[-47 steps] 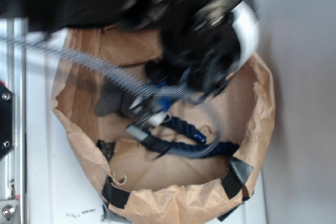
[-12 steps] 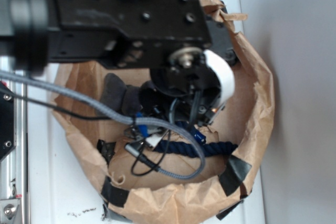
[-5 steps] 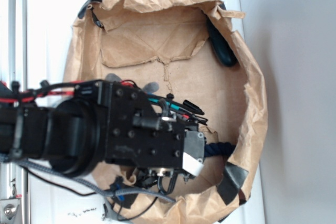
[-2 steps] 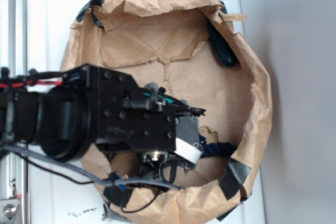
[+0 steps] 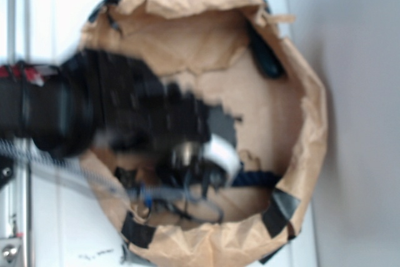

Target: Grab the blue rope.

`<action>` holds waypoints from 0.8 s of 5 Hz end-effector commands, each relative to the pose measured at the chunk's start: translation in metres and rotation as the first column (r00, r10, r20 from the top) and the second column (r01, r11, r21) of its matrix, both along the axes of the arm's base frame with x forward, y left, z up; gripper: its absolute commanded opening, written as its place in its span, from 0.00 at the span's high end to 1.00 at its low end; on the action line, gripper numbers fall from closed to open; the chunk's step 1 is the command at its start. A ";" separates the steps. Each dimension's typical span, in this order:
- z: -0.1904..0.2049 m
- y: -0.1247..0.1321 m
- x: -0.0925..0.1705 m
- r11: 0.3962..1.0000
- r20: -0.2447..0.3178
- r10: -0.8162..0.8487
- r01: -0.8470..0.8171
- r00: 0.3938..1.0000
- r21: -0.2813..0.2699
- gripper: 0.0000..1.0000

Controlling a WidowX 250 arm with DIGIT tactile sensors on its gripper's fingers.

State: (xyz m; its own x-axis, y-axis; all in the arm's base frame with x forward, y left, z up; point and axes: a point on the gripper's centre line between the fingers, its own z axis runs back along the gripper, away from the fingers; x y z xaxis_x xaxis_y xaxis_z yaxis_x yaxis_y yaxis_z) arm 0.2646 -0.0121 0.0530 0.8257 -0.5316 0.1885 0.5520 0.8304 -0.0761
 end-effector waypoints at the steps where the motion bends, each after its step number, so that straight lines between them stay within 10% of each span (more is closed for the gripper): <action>1: 0.087 0.059 0.029 0.996 0.188 0.044 -0.029 0.981 -0.086 1.00; 4: 0.100 0.049 0.034 0.994 0.219 -0.083 0.096 0.972 -0.045 1.00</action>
